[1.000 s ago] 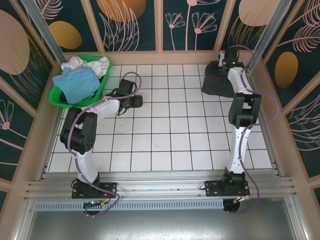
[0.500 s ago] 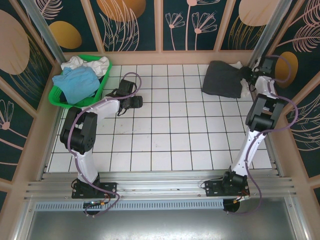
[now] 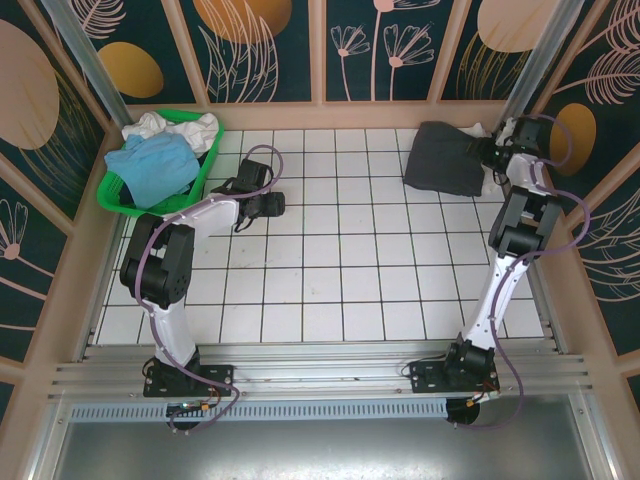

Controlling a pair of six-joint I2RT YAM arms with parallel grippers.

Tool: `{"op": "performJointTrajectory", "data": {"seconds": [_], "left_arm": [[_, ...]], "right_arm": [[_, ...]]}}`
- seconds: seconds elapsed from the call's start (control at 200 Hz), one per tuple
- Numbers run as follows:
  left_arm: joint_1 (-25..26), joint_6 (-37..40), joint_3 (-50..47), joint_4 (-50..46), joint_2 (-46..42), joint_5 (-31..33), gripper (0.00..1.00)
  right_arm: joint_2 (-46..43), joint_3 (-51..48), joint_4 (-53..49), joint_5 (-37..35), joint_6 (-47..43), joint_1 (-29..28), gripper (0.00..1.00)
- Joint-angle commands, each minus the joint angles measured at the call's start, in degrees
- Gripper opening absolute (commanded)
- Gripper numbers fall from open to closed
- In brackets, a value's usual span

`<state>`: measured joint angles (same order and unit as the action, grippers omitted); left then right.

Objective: Fold and stack the t-shirts

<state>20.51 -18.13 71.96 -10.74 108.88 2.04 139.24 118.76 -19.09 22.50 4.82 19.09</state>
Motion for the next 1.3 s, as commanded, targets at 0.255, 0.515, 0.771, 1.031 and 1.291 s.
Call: {"op": "performJointTrajectory", "data": {"seconds": [0.255,0.515,0.771,1.031,1.291], "left_arm": [[-0.55,0.92,-0.60,-1.01,-1.80,1.09,0.64],[-0.56,1.25,0.52,-1.96,-1.13,1.42,0.64],[-0.52,0.91,1.04,-2.09,-0.61,1.55,0.64],[-0.56,1.05,1.75,-2.62,0.42,1.74,0.64],[-0.56,1.39,1.51,-2.97,0.32,2.12,0.64]], "right_arm": [[8.40,13.59,-7.27,-0.15,-0.16,-0.28,0.38],[4.43,14.13,-3.85,-3.17,-6.92,-3.33,0.00],[-2.62,7.06,3.59,0.08,-10.34,-3.62,0.00],[2.09,8.35,7.38,3.91,-8.16,-1.23,0.00],[12.37,21.03,-4.22,0.43,-6.86,-0.53,0.61]]}}
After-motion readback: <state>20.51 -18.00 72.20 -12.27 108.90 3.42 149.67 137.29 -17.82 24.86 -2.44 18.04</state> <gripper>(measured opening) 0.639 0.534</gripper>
